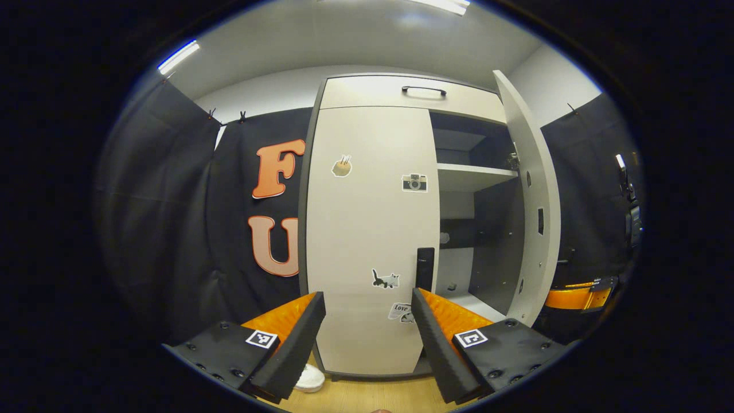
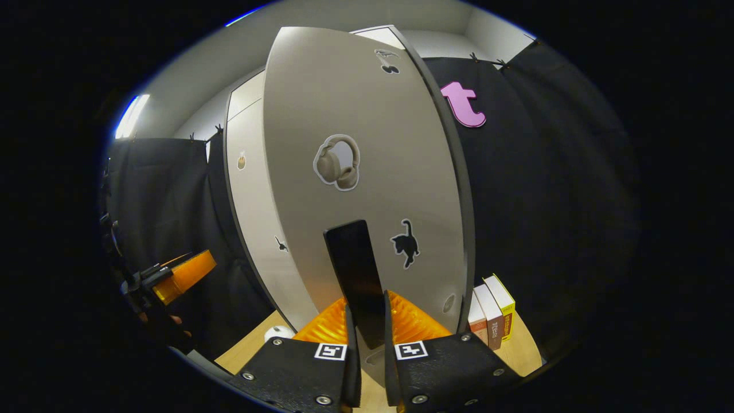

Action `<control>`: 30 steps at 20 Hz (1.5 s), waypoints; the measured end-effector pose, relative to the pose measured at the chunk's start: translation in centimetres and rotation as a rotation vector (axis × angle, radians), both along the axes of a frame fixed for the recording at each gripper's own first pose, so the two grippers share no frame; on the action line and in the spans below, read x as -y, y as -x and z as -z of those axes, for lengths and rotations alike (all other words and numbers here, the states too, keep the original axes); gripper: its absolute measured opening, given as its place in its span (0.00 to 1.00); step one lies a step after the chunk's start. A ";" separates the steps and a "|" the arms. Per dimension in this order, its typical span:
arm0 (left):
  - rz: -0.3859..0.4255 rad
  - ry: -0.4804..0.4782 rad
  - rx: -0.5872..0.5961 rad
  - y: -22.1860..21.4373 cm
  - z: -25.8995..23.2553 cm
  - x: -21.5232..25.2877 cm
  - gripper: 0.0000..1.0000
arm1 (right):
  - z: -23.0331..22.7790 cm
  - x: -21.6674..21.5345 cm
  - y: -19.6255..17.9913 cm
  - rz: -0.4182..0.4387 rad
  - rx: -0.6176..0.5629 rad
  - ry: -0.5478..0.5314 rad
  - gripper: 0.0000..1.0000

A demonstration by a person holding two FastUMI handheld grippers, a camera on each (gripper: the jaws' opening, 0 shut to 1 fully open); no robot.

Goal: Open the right door of the double-door shoe cabinet with the right hand, and open the left door with the left hand.

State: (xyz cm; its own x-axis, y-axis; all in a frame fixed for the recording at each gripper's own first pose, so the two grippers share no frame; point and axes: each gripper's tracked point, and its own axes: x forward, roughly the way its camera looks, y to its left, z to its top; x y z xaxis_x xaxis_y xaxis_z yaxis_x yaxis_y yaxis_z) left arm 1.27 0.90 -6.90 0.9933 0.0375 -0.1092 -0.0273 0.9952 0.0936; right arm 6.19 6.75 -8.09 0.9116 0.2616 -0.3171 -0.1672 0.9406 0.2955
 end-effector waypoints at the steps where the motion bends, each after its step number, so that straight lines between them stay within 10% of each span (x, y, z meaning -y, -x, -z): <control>1: 0.014 0.005 -0.009 0.0 0.4 0.6 0.96 | -0.1 0.9 0.5 0.011 -0.003 -0.010 0.16; 24: 0.093 0.004 -0.044 -1.5 2.1 4.0 0.96 | -0.1 14.6 2.8 0.273 0.029 0.096 0.09; 25: 0.094 0.003 -0.042 -1.8 2.0 4.0 0.96 | -0.2 14.6 2.8 0.268 0.026 0.083 0.19; 26: 0.098 0.004 -0.040 -2.0 1.8 4.1 0.96 | -0.2 14.4 2.9 0.262 0.023 0.068 0.08; 27: 0.102 0.005 -0.040 -2.2 1.9 4.3 0.96 | -0.2 14.5 3.1 0.260 0.023 0.064 0.19; 30: 0.120 0.007 -0.037 -2.8 1.8 4.8 0.96 | -0.7 14.8 3.6 0.256 0.040 0.073 0.08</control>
State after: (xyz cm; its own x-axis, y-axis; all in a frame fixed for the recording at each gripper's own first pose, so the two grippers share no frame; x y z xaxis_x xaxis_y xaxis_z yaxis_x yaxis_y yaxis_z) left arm 4.09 -3.94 -8.72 0.9859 -0.0825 -0.1455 0.0956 0.9917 0.0855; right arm 2.58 -8.01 -7.36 0.9573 -0.0015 -0.2892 0.0689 0.9723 0.2233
